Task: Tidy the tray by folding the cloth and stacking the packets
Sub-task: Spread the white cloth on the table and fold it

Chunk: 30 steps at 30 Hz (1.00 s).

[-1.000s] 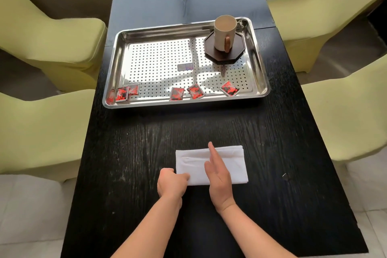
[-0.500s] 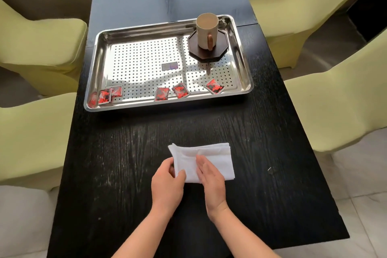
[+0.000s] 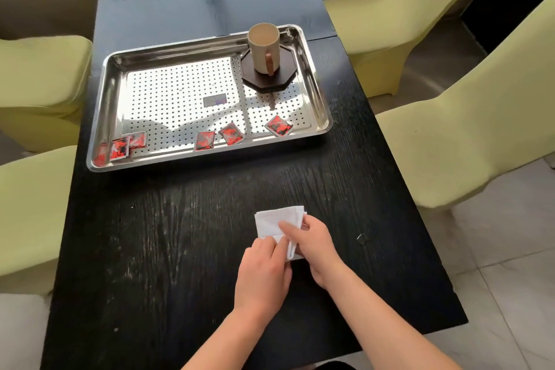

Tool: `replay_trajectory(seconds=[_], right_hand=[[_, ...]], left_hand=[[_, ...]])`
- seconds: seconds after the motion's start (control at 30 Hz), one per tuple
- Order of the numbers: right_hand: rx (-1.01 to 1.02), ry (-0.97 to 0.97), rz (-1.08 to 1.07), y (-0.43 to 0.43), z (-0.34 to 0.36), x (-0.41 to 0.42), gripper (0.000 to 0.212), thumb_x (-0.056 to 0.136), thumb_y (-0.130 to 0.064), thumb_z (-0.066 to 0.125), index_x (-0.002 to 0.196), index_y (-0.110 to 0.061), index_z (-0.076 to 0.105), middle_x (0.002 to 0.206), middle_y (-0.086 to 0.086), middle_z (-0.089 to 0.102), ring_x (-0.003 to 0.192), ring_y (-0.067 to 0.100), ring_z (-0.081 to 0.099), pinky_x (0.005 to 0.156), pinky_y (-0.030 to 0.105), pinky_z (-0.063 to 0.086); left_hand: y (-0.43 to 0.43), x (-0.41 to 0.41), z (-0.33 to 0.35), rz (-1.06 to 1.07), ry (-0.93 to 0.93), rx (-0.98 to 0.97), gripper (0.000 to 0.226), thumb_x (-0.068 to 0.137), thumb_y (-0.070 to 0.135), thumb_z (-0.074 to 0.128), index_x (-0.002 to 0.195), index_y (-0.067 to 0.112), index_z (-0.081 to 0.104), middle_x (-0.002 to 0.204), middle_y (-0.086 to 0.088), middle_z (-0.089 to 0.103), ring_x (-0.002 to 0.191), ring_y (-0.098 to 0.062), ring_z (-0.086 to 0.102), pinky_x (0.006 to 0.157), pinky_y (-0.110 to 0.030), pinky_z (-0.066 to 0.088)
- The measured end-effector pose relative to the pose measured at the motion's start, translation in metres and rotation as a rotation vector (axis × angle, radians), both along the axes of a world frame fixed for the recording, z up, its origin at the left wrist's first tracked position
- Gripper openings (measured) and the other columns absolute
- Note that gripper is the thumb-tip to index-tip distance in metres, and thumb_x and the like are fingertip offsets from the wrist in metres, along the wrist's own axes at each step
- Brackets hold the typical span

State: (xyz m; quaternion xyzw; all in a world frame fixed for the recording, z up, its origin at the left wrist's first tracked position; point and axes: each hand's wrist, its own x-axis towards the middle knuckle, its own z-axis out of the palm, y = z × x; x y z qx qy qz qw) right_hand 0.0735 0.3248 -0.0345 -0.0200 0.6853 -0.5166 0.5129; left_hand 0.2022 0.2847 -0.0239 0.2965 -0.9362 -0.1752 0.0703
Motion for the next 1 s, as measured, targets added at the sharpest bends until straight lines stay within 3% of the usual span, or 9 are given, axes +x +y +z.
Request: replay_trajectory(seconds=[0.1,0.33,0.53,0.63,0.77,0.87,1.0], right_hand=[[0.130,0.247,0.008,0.004,-0.004,0.002,0.017,0.085,-0.012,0.069,0.096,-0.025,0.067,0.094,-0.003,0.076,0.092,0.016,0.073,0.083,0.043,0.061],[0.243,0.521,0.124,0.012,-0.013,-0.003,0.016,0.086,-0.026,0.063,0.103,-0.029,0.063,0.092,-0.008,0.072,0.087,0.012,0.068,0.079,0.043,0.059],[0.276,0.654,0.157,0.015,-0.018,-0.003,0.033,0.089,-0.031,0.064,0.121,-0.030,0.060,0.083,-0.010,0.069,0.079,0.009,0.067,0.065,0.029,0.055],[0.283,0.705,0.171,0.013,-0.020,-0.006,0.033,0.090,-0.029,0.063,0.123,-0.030,0.060,0.083,-0.009,0.068,0.078,0.011,0.066,0.063,0.028,0.053],[0.306,0.755,0.199,0.011,-0.024,-0.010,0.033,0.090,-0.028,0.065,0.123,-0.027,0.061,0.084,-0.007,0.066,0.080,0.014,0.063,0.067,0.030,0.046],[0.313,0.797,0.201,0.014,-0.027,-0.013,0.037,0.089,-0.026,0.069,0.126,-0.023,0.061,0.088,-0.007,0.063,0.083,0.013,0.060,0.070,0.029,0.044],[0.335,0.938,0.299,0.027,-0.027,-0.014,0.050,0.088,-0.023,0.071,0.135,-0.019,0.055,0.123,-0.003,0.057,0.098,0.016,0.061,0.080,0.030,0.052]], left_hand=[[0.004,-0.003,-0.006,-0.060,-0.019,-0.050,0.039,0.068,0.011,0.081,0.106,0.009,0.071,0.077,-0.003,0.059,0.068,-0.022,0.057,0.054,-0.038,0.051],[0.005,0.001,-0.015,-0.071,-0.047,0.005,0.027,0.074,0.019,0.075,0.100,0.015,0.069,0.080,-0.001,0.055,0.072,-0.024,0.054,0.055,-0.038,0.048],[0.001,0.005,-0.019,0.200,-0.012,0.273,0.029,0.086,0.026,0.063,0.113,0.016,0.069,0.103,0.003,0.053,0.098,-0.017,0.049,0.078,-0.037,0.051],[-0.004,0.001,-0.022,0.251,-0.043,0.265,0.039,0.093,0.031,0.058,0.129,0.017,0.060,0.134,-0.004,0.048,0.124,-0.022,0.044,0.090,-0.039,0.052],[-0.016,-0.004,-0.030,0.079,-0.169,0.171,0.061,0.099,0.042,0.047,0.152,0.015,0.032,0.164,-0.011,0.014,0.151,-0.027,0.016,0.118,-0.041,0.030],[-0.030,-0.007,-0.040,-0.067,-0.310,0.087,0.073,0.100,0.053,0.029,0.159,0.018,0.006,0.167,-0.007,-0.009,0.154,-0.025,-0.010,0.125,-0.044,0.004],[-0.040,-0.006,-0.052,-0.170,-0.372,0.007,0.078,0.097,0.060,0.021,0.160,0.018,0.003,0.167,-0.008,-0.008,0.153,-0.027,-0.011,0.124,-0.049,0.000]])
